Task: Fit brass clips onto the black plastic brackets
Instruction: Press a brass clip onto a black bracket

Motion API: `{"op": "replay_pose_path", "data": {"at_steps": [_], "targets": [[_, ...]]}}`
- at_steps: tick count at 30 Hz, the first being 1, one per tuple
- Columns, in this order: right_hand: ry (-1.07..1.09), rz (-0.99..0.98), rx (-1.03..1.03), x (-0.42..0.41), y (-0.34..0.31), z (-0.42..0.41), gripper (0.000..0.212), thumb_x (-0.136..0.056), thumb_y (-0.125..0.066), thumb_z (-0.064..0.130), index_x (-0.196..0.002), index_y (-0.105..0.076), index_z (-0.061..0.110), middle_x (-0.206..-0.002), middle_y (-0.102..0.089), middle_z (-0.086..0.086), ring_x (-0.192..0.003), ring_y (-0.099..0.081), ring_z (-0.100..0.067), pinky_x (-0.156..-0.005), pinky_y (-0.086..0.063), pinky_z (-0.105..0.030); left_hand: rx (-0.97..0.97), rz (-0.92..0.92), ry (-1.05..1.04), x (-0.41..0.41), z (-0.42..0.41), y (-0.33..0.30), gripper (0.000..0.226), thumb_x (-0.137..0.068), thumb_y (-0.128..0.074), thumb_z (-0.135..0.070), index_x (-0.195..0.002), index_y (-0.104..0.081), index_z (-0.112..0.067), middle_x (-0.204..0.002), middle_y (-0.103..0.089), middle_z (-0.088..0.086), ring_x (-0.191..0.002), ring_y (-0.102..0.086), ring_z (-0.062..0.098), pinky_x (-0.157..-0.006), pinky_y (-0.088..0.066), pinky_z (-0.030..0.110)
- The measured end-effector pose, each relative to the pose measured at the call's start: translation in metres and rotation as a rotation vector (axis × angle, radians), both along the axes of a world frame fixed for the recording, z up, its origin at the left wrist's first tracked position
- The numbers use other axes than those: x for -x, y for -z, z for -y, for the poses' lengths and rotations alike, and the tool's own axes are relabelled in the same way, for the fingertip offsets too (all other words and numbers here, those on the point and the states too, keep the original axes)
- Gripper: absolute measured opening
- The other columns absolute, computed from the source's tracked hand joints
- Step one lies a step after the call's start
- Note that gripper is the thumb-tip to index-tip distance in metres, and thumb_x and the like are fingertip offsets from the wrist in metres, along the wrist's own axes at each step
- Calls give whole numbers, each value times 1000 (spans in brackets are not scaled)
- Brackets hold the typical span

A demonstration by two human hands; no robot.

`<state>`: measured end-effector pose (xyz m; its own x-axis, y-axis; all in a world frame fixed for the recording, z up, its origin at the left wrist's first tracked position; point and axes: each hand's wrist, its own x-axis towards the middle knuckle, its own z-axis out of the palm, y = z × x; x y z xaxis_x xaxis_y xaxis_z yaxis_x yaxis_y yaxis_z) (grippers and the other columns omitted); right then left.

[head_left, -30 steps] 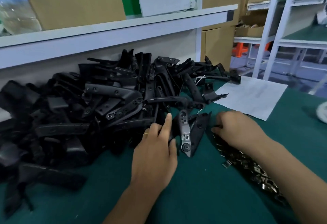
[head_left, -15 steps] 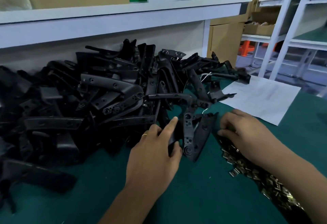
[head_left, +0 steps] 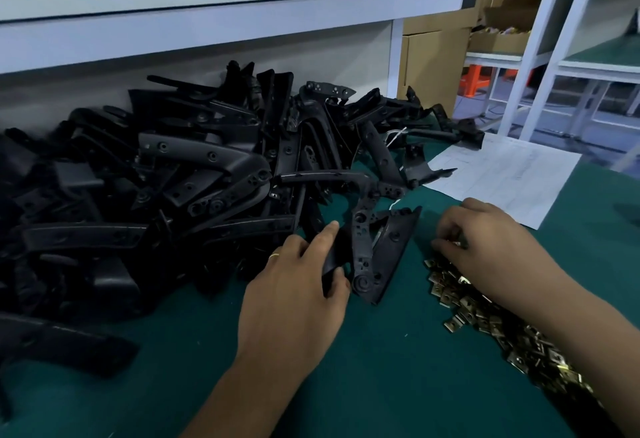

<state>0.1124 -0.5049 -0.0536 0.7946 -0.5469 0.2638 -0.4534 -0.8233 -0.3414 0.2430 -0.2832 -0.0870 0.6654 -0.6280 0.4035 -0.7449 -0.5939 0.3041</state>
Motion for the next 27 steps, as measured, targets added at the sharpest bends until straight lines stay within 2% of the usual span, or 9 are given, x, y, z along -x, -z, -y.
{"op": "replay_pose_path", "data": {"at_steps": [3, 5, 8, 10, 13, 16, 19, 23, 27], "targets": [[-27, 116, -52, -3, 4, 2, 16, -96, -71, 26, -85, -60, 27, -88, -59, 11, -81, -56, -11, -74, -48, -38, 11, -7, 4, 0, 0, 1, 65, -97, -38, -56, -158, -16, -50, -113, -46, -17, -97, -51, 2, -62, -44, 17], [-20, 298, -168, -5, 4, 0, 14, -97, -71, 25, -89, -60, 27, -85, -63, 9, -78, -61, -8, -72, -51, -34, 18, -14, 4, -1, 0, 1, 66, -98, -40, -55, -159, -16, -50, -113, -46, -18, -97, -52, 2, -64, -47, 18], [-104, 596, -538, -9, 1, -8, 10, -98, -70, 13, -97, -64, 21, -84, -70, 2, -75, -71, -16, -70, -58, -27, 24, -16, 8, 0, 0, 1, 67, -98, -41, -55, -159, -12, -51, -109, -44, -19, -94, -50, 2, -63, -45, 17], [-213, 717, -783, -13, -1, -16, 12, -97, -67, 2, -101, -71, 13, -86, -71, -2, -78, -74, -25, -73, -61, -26, 27, -10, 12, 1, -1, 0, 68, -99, -38, -55, -159, -7, -53, -104, -40, -19, -90, -48, 3, -61, -40, 17], [-281, 758, -891, -19, 3, -30, 17, -99, -64, 1, -105, -77, 9, -89, -72, -9, -82, -75, -23, -78, -61, -25, 13, 38, 32, 4, -1, -3, 67, -101, -33, -54, -160, -1, -51, -103, -38, -17, -88, -46, 5, -63, -39, 18], [-286, 804, -1023, -25, 6, -42, 15, -97, -65, 3, -100, -79, 8, -88, -71, -16, -86, -77, -27, -79, -63, -30, 13, 63, 60, 5, 0, -4, 66, -103, -31, -52, -161, 0, -49, -104, -39, -16, -89, -47, 5, -62, -42, 20], [-271, 825, -1154, -29, 6, -48, 9, -90, -71, 8, -95, -78, 6, -83, -73, -12, -84, -78, -31, -76, -64, -33, 35, 69, 64, 4, 0, -3, 64, -103, -26, -53, -160, 5, -50, -109, -40, -15, -93, -48, 5, -68, -42, 19], [-308, 811, -1196, -27, 4, -49, 13, -89, -73, 14, -97, -79, 7, -88, -75, -16, -82, -78, -31, -75, -64, -34, 42, 70, 75, 3, -1, -2, 63, -105, -23, -53, -159, 11, -50, -114, -42, -14, -95, -49, 6, -74, -47, 21], [-332, 789, -1204, -28, 3, -49, 16, -88, -73, 17, -95, -78, 4, -86, -74, -18, -74, -75, -27, -70, -63, -34, 35, 65, 66, 3, 0, -3, 64, -106, -29, -51, -161, 5, -49, -113, -42, -13, -89, -46, 7, -68, -42, 21]]}}
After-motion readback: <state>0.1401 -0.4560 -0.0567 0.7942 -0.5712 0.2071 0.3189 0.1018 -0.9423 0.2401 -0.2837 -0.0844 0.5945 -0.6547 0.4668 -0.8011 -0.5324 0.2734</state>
